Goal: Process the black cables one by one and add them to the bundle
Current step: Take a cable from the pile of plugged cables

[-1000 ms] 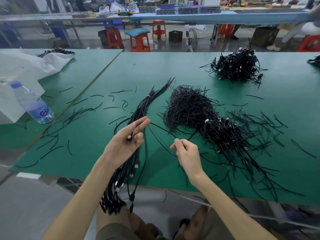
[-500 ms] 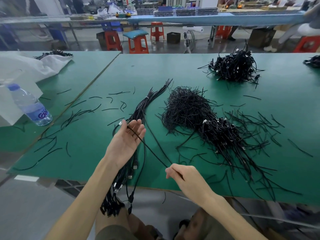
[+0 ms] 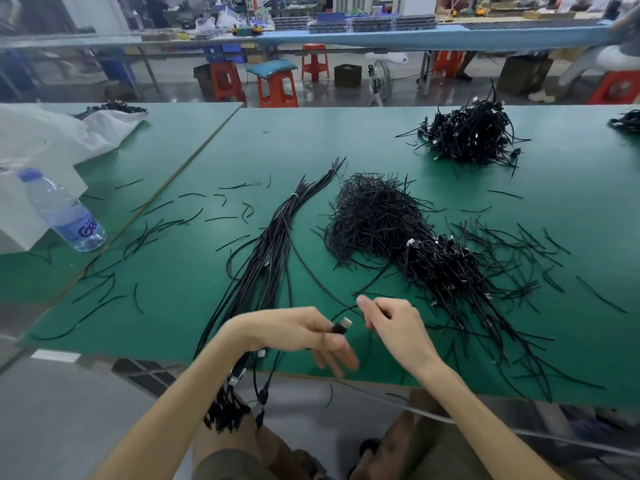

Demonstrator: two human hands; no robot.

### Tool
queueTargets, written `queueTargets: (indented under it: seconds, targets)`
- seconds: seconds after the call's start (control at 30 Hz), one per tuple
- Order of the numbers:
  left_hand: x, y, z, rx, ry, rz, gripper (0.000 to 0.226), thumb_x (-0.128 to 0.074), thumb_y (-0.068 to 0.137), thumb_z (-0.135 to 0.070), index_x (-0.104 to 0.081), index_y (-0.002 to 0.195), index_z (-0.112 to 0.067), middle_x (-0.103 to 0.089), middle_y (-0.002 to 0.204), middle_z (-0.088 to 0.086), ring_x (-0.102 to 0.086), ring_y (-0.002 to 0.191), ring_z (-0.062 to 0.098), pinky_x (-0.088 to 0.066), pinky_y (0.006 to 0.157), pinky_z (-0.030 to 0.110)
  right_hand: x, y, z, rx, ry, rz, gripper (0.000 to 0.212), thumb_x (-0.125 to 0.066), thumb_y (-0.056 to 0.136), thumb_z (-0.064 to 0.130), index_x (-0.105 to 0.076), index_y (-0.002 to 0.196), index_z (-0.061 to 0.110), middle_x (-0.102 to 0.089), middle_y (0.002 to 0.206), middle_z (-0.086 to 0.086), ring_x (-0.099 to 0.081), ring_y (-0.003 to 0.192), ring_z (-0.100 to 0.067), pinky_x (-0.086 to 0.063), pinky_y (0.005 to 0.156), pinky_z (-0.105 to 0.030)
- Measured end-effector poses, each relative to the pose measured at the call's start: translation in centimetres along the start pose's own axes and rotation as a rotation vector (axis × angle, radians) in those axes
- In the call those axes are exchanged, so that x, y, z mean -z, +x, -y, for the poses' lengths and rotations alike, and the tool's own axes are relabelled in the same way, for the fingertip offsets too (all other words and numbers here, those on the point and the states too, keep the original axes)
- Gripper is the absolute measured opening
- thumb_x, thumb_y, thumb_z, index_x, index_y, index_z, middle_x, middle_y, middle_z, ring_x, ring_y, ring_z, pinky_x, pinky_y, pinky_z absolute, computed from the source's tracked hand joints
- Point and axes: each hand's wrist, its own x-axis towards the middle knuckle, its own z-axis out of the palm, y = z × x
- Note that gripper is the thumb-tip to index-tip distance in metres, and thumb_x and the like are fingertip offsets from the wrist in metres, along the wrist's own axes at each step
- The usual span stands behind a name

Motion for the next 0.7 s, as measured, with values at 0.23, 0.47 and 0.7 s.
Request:
queueTargets:
  seconds: [0.23, 0.47, 0.7]
  targets:
    - [-2.9, 2.7, 0.6, -0.029, -0.505, -0.376, 0.042, -0.04, 0.11, -0.025, -0.057, 0.135, 0.003, -0.065, 0.136, 0.016, -0.061, 0.129, 0.027, -0.041, 0.117, 0.046, -0.9, -0.9, 2.9, 0.169, 0.076, -0.043, 0.047, -0.051, 0.105, 0.039, -0.05, 0.063, 0.017, -0.047, 0.053, 0.013, -0.038, 0.051, -0.005, -0.032, 0.052, -0.016]
    - [-2.1, 2.9, 0.5, -0.061, -0.605, -0.505, 0.047, -0.044, 0.104, -0.038, -0.067, 0.128, -0.005, -0.072, 0.126, 0.013, -0.066, 0.121, 0.028, -0.046, 0.113, 0.047, -0.8, -1.0, 2.9, 0.193, -0.107, -0.107, 0.04, -0.049, 0.106, 0.038, -0.054, 0.067, 0.028, -0.057, 0.06, 0.026, -0.051, 0.053, -0.003, -0.034, 0.052, -0.016]
    - [-2.2, 3.3, 1.0, -0.107, -0.737, -0.694, 0.047, -0.047, 0.1, -0.044, -0.069, 0.129, -0.014, -0.071, 0.128, 0.006, -0.063, 0.123, 0.027, -0.052, 0.099, 0.031, -2.3, -0.9, 3.3, 0.213, -0.234, 0.047, 0.03, -0.043, 0.108, 0.04, -0.058, 0.085, 0.027, -0.052, 0.071, 0.016, -0.048, 0.063, -0.005, -0.035, 0.06, -0.028]
